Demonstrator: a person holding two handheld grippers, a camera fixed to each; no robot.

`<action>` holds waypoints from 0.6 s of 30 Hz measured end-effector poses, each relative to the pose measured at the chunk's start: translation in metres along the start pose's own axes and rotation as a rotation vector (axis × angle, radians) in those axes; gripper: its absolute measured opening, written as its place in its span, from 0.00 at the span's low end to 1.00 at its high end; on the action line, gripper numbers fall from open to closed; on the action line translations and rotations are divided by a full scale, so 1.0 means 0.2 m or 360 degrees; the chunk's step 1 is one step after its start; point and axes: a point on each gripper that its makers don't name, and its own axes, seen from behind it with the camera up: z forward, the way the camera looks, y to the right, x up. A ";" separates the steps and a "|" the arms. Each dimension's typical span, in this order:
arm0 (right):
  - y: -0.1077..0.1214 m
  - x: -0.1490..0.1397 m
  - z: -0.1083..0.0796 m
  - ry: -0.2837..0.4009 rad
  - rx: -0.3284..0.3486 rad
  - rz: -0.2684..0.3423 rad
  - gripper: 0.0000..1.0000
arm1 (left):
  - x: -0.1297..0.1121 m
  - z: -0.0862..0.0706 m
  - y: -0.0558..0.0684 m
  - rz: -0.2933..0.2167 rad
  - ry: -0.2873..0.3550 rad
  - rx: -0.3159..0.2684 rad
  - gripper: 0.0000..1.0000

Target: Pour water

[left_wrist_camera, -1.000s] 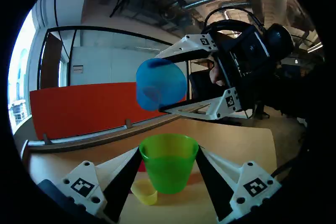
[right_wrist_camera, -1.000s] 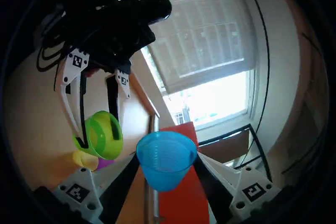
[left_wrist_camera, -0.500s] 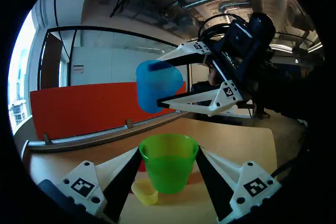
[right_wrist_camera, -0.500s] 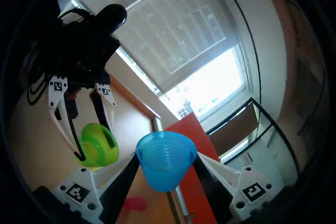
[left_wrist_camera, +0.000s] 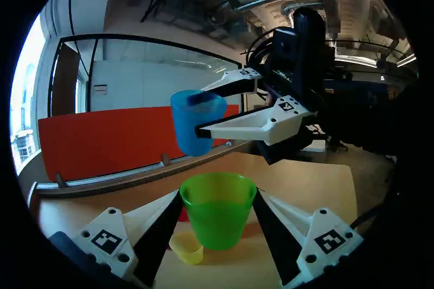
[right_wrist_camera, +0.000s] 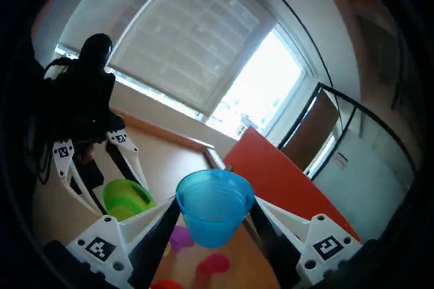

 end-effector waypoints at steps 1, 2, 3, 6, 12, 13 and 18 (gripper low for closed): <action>0.00 0.00 0.00 -0.0005 0.0000 0.0025 0.91 | 0.00 0.00 0.00 0.0001 -0.0001 0.0001 0.87; 0.01 -0.01 0.00 -0.0009 0.0000 0.0051 0.91 | 0.00 0.00 0.00 0.0002 -0.0002 0.0002 0.87; 0.01 -0.01 0.00 -0.0013 0.0002 0.0079 0.90 | -0.01 0.00 0.00 0.0002 -0.0003 0.0003 0.87; 0.00 -0.01 -0.01 -0.0023 0.0013 0.0154 0.91 | -0.01 -0.01 -0.01 0.0001 -0.0004 0.0007 0.87; -0.03 -0.05 -0.01 -0.0065 0.0052 0.0333 0.91 | -0.02 -0.01 -0.02 -0.0007 -0.0003 0.0017 0.87; -0.03 -0.05 -0.01 -0.0063 0.0056 0.0356 0.90 | -0.02 -0.01 -0.02 -0.0007 -0.0003 0.0017 0.87; -0.04 -0.05 -0.01 -0.0069 0.0060 0.0424 0.90 | -0.02 -0.02 -0.03 -0.0006 -0.0009 0.0018 0.87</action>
